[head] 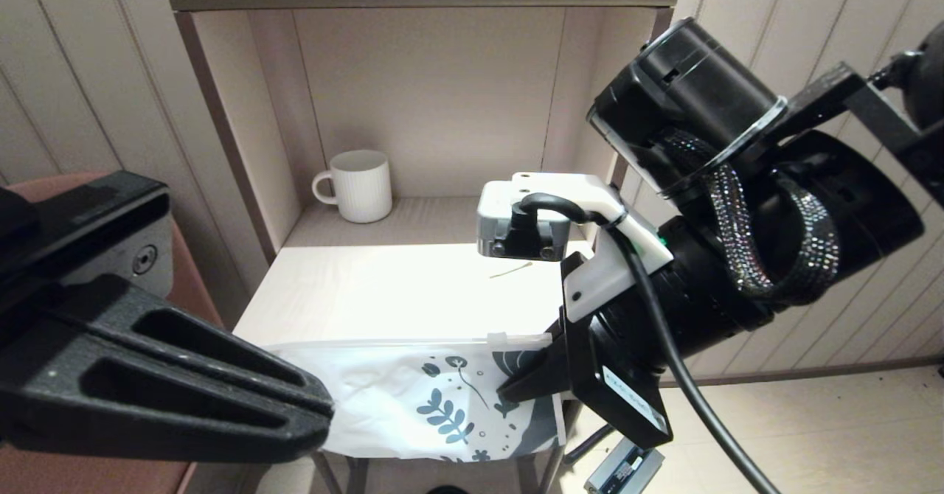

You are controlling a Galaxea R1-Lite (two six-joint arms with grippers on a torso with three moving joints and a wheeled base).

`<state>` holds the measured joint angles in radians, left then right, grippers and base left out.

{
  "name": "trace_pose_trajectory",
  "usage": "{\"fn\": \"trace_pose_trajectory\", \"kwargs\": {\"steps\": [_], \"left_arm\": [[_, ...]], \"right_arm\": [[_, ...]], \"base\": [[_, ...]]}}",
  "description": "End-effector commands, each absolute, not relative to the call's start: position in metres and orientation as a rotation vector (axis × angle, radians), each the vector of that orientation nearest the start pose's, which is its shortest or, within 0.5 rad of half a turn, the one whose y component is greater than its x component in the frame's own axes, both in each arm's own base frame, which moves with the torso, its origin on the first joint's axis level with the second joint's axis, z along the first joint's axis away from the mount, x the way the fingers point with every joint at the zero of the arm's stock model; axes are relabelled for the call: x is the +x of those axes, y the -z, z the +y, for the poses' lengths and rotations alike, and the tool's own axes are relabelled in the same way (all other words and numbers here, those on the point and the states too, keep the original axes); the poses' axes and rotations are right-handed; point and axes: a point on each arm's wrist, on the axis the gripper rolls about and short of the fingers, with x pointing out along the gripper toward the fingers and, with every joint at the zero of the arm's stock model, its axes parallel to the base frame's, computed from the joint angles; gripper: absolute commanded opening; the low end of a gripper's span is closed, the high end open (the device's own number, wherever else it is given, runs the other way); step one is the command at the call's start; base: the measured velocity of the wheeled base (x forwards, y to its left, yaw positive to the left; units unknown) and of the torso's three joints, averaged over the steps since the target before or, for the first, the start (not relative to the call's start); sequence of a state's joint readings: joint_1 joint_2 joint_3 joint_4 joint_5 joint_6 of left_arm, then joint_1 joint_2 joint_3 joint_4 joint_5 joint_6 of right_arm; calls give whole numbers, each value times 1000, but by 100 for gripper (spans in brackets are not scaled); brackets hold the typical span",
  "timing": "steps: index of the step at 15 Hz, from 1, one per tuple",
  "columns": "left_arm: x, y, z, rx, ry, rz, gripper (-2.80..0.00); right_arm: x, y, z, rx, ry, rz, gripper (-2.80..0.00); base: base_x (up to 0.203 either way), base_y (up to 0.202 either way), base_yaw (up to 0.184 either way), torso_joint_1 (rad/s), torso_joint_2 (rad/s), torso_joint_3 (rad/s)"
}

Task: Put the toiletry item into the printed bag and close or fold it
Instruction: Open the storage bag

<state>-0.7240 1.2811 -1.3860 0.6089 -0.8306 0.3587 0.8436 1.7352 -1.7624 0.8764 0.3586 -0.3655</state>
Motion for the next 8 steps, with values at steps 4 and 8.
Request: {"fn": "trace_pose_trajectory", "kwargs": {"steps": [4, 8], "left_arm": [[110, -316, -124, 256, 1635, 327, -280], [124, -303, -136, 246, 1635, 312, -280]], "right_arm": [[183, -306, 219, -511, -1295, 640, -280], [177, -316, 219, -424, -1410, 615, -280]], "base": [[0, 0, 0, 0, 0, 0], [0, 0, 0, 0, 0, 0]]}}
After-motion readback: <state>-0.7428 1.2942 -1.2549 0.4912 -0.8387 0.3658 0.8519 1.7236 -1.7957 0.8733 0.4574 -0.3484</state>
